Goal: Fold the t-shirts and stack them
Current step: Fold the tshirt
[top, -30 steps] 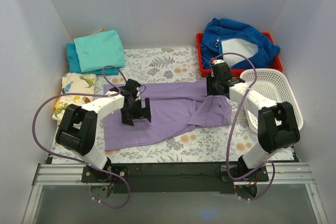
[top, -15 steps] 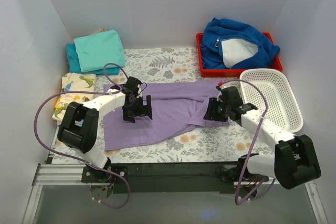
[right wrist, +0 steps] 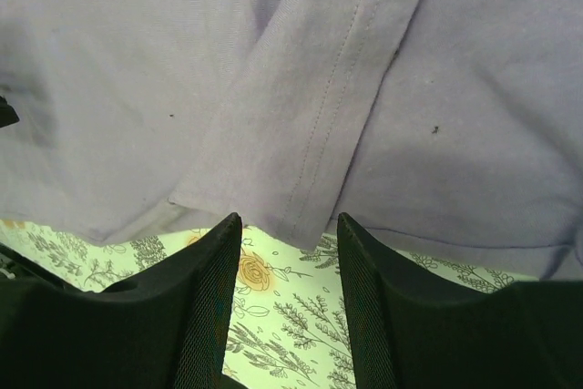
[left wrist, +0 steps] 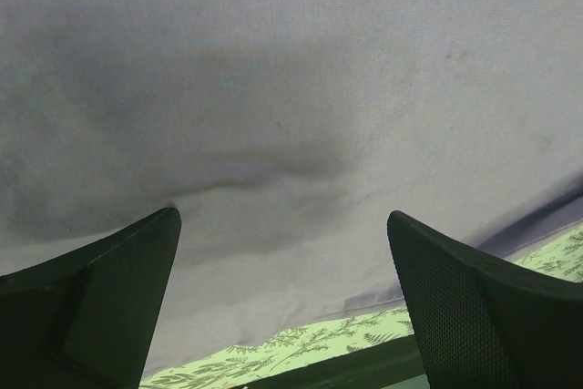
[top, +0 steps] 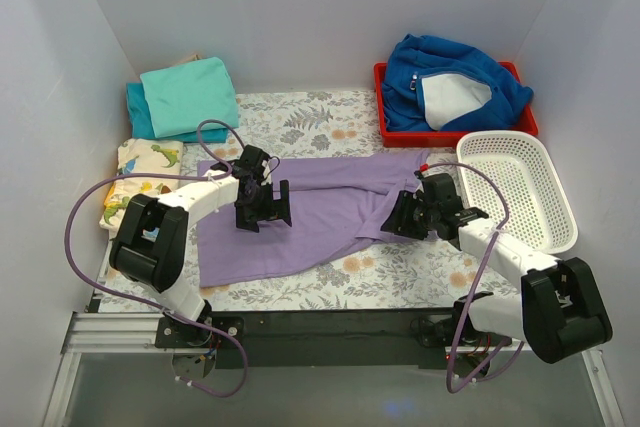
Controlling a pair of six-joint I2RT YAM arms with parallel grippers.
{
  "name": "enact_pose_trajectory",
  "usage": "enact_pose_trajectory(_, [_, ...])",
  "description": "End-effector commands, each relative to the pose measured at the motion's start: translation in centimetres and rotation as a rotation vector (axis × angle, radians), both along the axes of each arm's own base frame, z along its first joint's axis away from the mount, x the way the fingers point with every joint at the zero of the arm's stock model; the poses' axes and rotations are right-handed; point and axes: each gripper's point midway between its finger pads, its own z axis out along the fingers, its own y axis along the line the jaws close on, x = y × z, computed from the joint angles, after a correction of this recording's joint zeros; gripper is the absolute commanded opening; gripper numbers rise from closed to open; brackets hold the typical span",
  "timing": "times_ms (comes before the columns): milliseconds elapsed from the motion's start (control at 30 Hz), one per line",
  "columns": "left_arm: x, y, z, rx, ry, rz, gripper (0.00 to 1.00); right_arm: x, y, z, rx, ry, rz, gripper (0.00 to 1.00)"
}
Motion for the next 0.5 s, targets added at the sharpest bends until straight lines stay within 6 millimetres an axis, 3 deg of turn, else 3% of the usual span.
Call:
enact_pose_trajectory(0, [-0.1,-0.2,0.3,-0.011,-0.019,-0.017,0.96,0.4,0.8,0.2,0.033,-0.009,0.004,0.52])
enact_pose_trajectory(467, [-0.4,-0.4,0.1,-0.03,-0.016,-0.011,0.97,-0.1,0.5,-1.3,0.004,0.019,-0.005,0.52])
